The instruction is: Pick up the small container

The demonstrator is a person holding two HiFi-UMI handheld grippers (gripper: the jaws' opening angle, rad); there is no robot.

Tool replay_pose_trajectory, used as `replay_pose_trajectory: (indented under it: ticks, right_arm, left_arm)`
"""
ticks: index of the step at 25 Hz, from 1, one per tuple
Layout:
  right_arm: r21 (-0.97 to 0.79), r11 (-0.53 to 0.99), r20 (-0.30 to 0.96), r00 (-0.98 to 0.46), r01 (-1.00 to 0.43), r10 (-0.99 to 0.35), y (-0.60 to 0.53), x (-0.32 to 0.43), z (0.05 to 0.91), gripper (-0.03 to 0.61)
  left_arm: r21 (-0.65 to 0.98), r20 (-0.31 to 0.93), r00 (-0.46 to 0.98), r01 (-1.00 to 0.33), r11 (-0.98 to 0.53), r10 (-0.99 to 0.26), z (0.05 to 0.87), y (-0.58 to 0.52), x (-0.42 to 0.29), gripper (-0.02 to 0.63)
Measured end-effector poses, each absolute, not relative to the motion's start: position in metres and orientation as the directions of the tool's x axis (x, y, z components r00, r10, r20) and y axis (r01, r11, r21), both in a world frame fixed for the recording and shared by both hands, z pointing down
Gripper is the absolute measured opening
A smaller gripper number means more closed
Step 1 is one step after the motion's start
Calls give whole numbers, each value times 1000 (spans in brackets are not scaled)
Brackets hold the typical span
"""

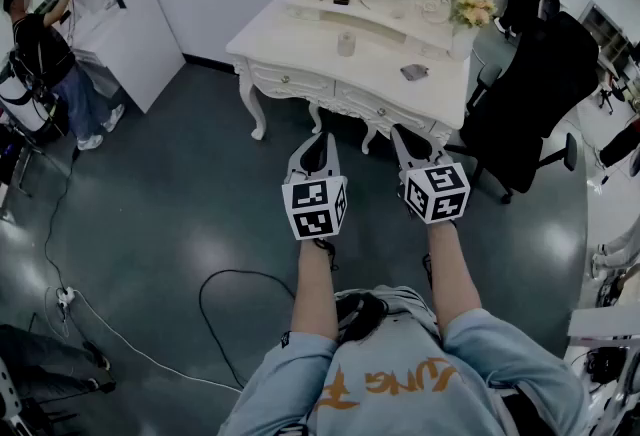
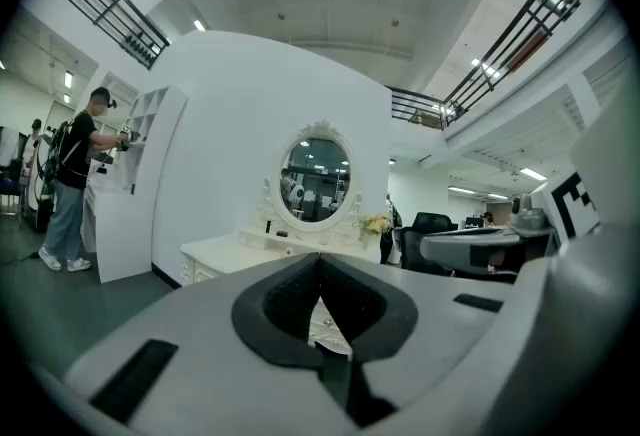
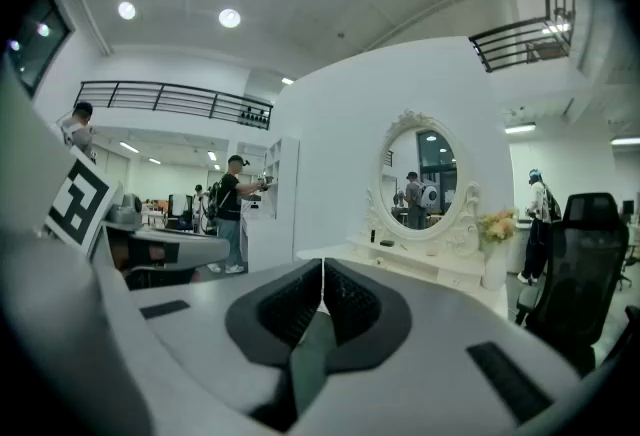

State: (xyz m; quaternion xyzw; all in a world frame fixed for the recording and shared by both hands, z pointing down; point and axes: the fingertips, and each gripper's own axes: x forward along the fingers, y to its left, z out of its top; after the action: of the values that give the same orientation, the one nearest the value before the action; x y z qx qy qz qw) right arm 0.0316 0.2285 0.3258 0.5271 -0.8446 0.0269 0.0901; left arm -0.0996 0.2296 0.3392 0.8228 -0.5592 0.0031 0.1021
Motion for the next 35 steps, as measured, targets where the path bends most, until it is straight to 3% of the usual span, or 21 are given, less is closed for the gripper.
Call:
replay_pose_trajectory:
  ticks: [19, 35]
  right_arm:
    - [131, 388, 254, -348, -912, -903, 216, 39, 331, 29]
    - [94, 357, 123, -345, -929, -930, 170, 68, 281, 29]
  left_arm:
    - [240, 136, 413, -895, -375, -900, 348, 207, -107, 21]
    - [249, 75, 375, -904, -347, -924, 324, 160, -136, 21]
